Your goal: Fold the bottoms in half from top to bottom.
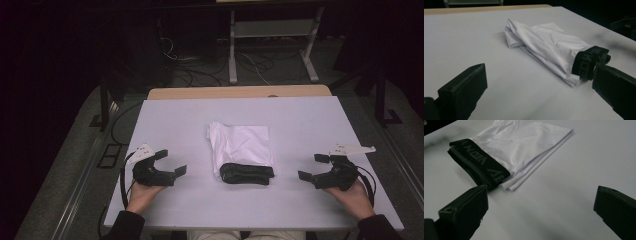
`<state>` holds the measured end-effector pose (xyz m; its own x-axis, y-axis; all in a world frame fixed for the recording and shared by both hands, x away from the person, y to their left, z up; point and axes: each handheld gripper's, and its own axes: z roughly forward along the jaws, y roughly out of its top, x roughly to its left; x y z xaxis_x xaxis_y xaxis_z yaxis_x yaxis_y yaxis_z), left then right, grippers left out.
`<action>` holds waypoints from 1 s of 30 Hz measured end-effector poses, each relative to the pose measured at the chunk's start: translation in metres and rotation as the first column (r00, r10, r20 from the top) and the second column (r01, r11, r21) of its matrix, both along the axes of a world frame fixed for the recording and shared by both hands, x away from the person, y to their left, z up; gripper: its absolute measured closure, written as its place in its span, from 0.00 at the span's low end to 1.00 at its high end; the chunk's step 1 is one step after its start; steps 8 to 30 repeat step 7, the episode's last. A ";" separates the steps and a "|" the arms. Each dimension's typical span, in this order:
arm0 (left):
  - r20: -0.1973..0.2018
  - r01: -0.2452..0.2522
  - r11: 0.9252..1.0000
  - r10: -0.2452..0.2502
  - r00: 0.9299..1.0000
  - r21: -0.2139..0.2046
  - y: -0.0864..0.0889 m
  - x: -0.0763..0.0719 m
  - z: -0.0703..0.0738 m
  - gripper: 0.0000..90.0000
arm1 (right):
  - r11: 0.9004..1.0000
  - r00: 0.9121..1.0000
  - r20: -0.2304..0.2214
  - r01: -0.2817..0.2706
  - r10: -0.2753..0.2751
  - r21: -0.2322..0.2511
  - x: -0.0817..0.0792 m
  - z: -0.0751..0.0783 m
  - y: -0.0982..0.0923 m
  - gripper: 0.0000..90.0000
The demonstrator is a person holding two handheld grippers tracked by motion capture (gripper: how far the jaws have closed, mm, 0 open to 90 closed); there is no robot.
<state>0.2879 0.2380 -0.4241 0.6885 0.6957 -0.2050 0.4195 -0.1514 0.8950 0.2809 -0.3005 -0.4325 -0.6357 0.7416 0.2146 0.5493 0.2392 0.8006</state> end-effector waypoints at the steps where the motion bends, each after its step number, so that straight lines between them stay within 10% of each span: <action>1: -0.004 0.000 1.000 0.000 1.000 -0.003 0.000 -0.001 -0.001 0.00 | 1.000 1.000 -0.001 -0.001 0.001 -0.008 -0.001 -0.001 0.000 0.00; 30: -0.008 0.011 1.000 -0.011 1.000 -0.002 -0.003 -0.002 -0.004 0.00 | 1.000 1.000 -0.023 -0.001 0.000 -0.019 -0.001 -0.009 0.001 0.00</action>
